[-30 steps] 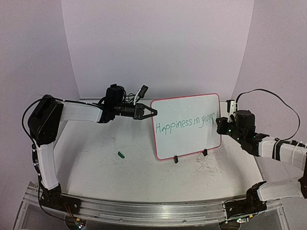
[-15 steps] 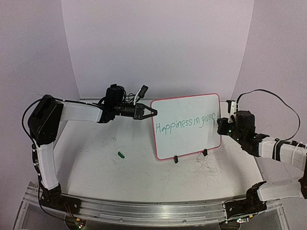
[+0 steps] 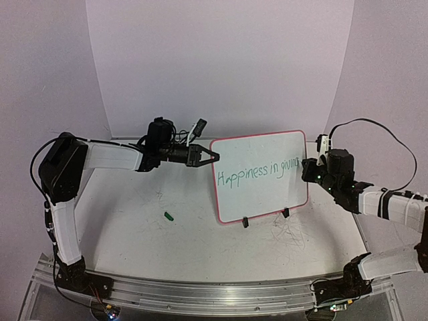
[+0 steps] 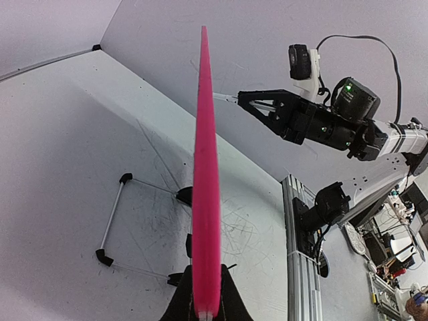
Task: Write a sentence on the whiteboard
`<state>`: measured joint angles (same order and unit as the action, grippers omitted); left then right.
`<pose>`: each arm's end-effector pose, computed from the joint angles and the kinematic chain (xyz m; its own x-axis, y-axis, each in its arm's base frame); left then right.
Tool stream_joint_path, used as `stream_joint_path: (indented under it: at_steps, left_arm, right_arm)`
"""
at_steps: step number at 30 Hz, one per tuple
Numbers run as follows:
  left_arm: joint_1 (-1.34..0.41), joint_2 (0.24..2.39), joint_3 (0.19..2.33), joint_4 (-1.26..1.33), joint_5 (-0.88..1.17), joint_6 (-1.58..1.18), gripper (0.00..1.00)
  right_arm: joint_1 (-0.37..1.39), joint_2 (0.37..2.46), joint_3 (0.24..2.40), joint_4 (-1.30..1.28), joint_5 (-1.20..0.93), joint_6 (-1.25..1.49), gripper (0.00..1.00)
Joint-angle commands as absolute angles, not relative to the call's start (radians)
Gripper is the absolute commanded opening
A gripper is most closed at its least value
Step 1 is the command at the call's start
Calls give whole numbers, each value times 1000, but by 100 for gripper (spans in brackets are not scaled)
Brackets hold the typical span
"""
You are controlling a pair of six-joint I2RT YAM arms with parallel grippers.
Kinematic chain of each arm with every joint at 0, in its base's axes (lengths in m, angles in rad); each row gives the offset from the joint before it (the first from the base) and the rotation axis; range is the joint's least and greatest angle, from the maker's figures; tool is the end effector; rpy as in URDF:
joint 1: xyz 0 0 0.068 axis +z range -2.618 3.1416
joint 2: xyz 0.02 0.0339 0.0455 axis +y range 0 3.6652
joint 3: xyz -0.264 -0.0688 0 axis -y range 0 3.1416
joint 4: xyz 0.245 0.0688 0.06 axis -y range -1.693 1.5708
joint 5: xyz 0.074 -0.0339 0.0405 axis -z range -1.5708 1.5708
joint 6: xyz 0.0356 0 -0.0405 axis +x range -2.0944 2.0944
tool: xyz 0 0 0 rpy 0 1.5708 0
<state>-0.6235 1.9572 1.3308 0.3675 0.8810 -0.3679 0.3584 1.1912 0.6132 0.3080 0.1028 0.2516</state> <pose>0.3465 -0.2830 0.2383 -0.5453 0.1103 -0.8310 0.8368 0.1296 -0.5319 0.2500 0.0897 0.2459 -0.3057 0.1499 -0.9402 -0.1861 0.9591 0.2134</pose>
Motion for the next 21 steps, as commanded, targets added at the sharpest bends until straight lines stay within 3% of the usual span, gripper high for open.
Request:
stream_joint_path:
  at_steps: [1, 21]
  left_arm:
    - [-655, 1927, 1319, 324, 911, -345, 0]
    - [-658, 1930, 1323, 322, 910, -346, 0]
  right_arm:
    - [357, 1184, 626, 320, 95, 249, 0]
    - [359, 1101, 513, 248, 26, 290, 0]
